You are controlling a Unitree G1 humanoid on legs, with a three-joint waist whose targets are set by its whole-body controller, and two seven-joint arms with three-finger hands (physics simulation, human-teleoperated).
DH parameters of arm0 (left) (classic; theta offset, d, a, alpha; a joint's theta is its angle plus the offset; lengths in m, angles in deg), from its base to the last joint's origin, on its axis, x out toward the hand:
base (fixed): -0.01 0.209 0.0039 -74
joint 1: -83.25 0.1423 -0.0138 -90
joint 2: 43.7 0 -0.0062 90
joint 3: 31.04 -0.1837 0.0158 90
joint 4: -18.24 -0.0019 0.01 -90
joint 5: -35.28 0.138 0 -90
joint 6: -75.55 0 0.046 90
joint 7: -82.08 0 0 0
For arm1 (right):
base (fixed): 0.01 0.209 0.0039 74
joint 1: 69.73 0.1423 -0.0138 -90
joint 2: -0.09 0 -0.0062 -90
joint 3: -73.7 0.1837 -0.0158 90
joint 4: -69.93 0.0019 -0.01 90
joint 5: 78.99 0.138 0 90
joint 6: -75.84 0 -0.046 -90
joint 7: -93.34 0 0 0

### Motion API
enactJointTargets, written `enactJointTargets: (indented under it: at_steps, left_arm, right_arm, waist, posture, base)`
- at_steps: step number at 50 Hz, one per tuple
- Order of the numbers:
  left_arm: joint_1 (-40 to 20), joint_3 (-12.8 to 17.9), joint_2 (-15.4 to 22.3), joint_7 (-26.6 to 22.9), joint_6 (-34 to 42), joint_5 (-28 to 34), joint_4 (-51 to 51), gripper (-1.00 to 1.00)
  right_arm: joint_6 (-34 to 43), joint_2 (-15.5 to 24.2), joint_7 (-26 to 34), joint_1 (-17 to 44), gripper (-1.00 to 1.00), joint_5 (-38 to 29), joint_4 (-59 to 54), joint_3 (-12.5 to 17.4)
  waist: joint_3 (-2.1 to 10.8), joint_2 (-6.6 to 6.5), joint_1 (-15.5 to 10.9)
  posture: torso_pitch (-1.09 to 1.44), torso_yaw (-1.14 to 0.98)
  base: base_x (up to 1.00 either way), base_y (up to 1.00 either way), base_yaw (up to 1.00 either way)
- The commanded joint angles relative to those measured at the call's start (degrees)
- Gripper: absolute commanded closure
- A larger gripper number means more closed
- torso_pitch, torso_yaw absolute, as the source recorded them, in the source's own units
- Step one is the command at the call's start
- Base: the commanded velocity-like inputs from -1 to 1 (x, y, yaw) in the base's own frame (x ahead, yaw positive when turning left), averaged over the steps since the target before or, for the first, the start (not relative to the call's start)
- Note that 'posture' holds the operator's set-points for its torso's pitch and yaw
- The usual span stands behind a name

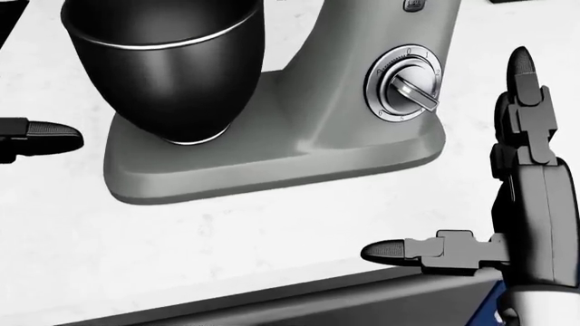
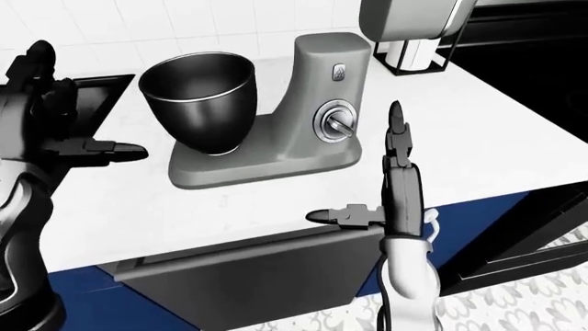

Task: Place the bread in the stand mixer bowl.

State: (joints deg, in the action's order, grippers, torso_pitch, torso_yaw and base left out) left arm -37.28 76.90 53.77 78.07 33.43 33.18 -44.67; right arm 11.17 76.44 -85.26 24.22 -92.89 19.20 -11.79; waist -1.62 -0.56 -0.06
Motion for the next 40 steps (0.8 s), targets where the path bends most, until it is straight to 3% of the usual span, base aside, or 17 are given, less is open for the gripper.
enactJointTargets:
  at_steps: [1, 40]
  left_arm:
    - [-1.04, 0.46, 0.53, 0.25, -1.65, 0.30, 1.69, -1.00]
    - [3.49, 1.88, -0.97, 1.09, -5.11, -0.08, 1.50, -1.00]
  right_arm:
    - [-1.70, 0.20, -0.24, 1.00, -1.00, 0.05, 2.07, 0.08]
    - [-1.51, 0.25, -0.20, 0.82, -1.00, 0.11, 2.65, 0.23]
  waist:
    - [1.07, -0.15, 0.03]
    - [1.25, -0.23, 0.02]
  posture:
    - [0.00, 0.00]
    - [0.00, 0.00]
  base:
    - [0.00, 0.00, 0.00]
    - [0.00, 0.00, 0.00]
